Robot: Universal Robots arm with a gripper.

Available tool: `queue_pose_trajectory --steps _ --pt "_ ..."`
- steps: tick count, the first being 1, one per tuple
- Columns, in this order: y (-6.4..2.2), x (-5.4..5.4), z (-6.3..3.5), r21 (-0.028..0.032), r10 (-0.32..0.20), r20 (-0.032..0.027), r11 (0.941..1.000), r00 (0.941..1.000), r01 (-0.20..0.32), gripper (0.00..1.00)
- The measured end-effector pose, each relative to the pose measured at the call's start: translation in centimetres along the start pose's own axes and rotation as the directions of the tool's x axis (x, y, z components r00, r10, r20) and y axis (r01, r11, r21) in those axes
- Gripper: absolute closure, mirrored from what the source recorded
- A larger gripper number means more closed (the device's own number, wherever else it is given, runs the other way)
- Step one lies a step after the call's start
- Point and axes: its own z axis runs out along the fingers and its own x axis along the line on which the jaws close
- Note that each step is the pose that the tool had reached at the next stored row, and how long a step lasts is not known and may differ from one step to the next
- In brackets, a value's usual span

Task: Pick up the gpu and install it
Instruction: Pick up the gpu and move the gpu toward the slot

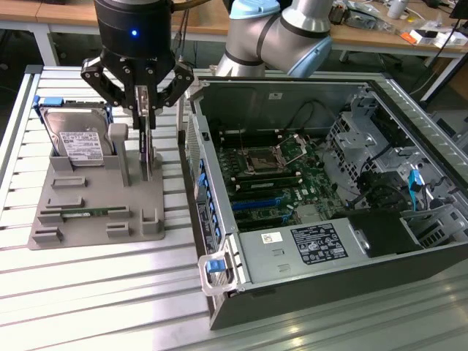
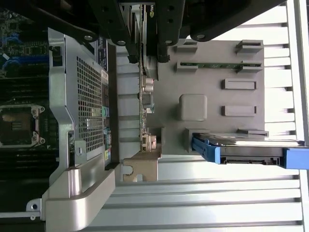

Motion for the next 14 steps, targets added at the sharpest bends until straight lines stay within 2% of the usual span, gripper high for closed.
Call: queue_pose_trajectory --steps 10,14 --pt "0.04 0.0 -1.77 -0.0007 0.000 0.0001 1.0000 1.0000 0.000 0.74" --pt "0.06 -0.1 -2.78 -0.0016 0.000 0.0000 1.0000 1.0000 0.000 0.74"
